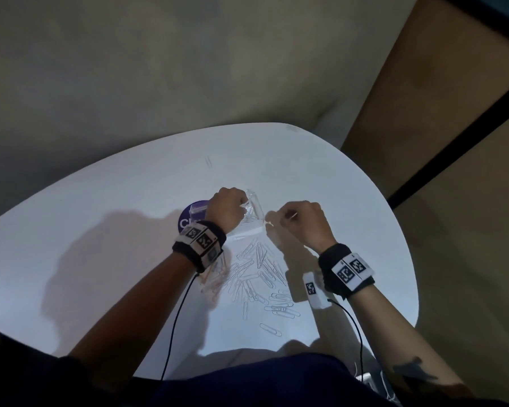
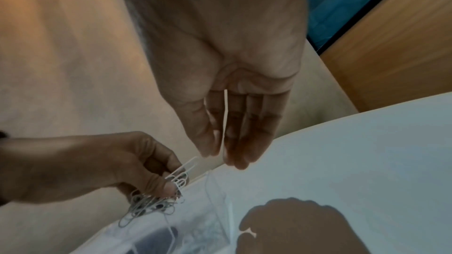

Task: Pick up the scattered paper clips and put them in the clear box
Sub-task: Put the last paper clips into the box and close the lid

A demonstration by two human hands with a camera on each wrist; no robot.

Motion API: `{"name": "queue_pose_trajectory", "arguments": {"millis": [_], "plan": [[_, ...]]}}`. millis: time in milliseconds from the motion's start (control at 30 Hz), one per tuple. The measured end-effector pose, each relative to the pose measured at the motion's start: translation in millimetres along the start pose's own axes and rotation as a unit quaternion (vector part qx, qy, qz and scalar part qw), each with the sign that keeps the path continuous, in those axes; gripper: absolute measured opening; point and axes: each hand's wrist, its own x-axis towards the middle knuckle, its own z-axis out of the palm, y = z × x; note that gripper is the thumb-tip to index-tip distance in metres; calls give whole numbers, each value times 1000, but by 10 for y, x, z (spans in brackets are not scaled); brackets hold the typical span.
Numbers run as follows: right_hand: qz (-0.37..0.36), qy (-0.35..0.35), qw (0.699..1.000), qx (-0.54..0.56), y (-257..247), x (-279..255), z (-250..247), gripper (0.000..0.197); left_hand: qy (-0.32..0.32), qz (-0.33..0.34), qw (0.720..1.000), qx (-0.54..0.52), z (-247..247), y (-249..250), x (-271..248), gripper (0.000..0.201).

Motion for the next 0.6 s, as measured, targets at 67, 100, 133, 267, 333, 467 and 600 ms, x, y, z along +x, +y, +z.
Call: {"name": "queue_pose_trajectory", "arguments": {"millis": [67,100,133,267,333,467,600], "plan": [[-18,-39,999,-16,59,-145,24,12,-28,9,999,41,71,14,46,18],[-29,-68,997,-31,85,-216,42,8,-35,11,998,48,86,34,56,19],[-37,-104,993,-49,87,-287,54,8,-34,12,998,43,94,50,66,20],[-76,-212,956,-189,189,-485,258,37,-26,21,997,-75,46,21,40,25],[-91,-212,949,-217,273,-553,382,41,1,51,987,-151,-63,-44,-95,28],[-109,-206,950,-206,396,-583,500,77,19,76,990,-115,-279,-241,-494,22],[-133,-228,933,-243,358,-507,679,93,-124,-48,990,36,-168,-508,-933,20]]}}
